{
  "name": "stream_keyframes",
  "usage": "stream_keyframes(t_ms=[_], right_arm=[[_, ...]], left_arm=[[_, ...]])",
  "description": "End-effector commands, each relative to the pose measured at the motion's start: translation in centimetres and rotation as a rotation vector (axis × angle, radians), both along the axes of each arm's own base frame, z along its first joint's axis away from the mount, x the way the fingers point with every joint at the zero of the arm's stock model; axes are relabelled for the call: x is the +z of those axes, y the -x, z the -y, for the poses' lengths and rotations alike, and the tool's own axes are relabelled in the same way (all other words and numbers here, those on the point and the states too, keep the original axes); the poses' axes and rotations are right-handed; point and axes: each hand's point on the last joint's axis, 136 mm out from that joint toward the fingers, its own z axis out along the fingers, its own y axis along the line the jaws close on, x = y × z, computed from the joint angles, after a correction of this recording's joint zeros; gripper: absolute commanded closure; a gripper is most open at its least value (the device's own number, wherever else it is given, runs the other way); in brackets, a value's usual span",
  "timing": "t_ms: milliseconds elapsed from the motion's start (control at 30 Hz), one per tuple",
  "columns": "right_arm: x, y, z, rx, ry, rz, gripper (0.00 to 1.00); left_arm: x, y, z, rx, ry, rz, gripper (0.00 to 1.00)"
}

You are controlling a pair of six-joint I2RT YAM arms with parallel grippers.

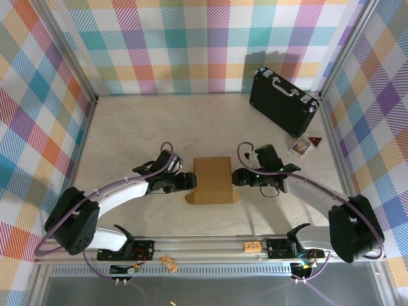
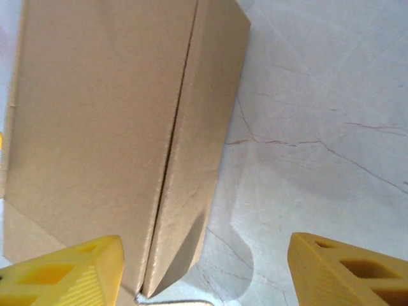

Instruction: Fold the paper box

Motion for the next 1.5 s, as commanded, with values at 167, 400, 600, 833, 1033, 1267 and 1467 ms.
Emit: stream_keyframes(t_ms=[167,400,600,833,1033,1267,1467], right_arm=[[2.9,3.2,0.5,-0.012,0.014,-0.051,0.37],[1.6,5.4,-1.5,0.032,-0.005,-0.139,0.43],[-0.5,6.1,-2.4,0.056,0.037,-0.189,0.43],[-1.9,6.5,-3.1,0.081,0.053,-0.217,0.43],[-2.0,6.6,-3.5,0.099,0.052,-0.221,0.42],[-2.7,6.8,-3.7,0.108,0.055,-0.244,0.42],[-2.7,7.1,-4.2,0.122,0.047,-0.254,0.42]], left_arm=[[3.6,3.5,-0.4,-0.055,-0.004,0.041,0.24],[2.6,5.1,2.1,-0.126,0.009,0.009,0.25],[1.1,5.3,2.3,-0.131,-0.024,-0.02,0.26],[0.1,5.8,3.0,-0.149,-0.006,-0.041,0.28],[-0.5,6.2,2.5,-0.157,-0.035,-0.053,0.28],[-0.5,6.3,3.1,-0.163,-0.001,-0.058,0.3],[-0.5,6.5,3.9,-0.18,0.033,-0.064,0.33]])
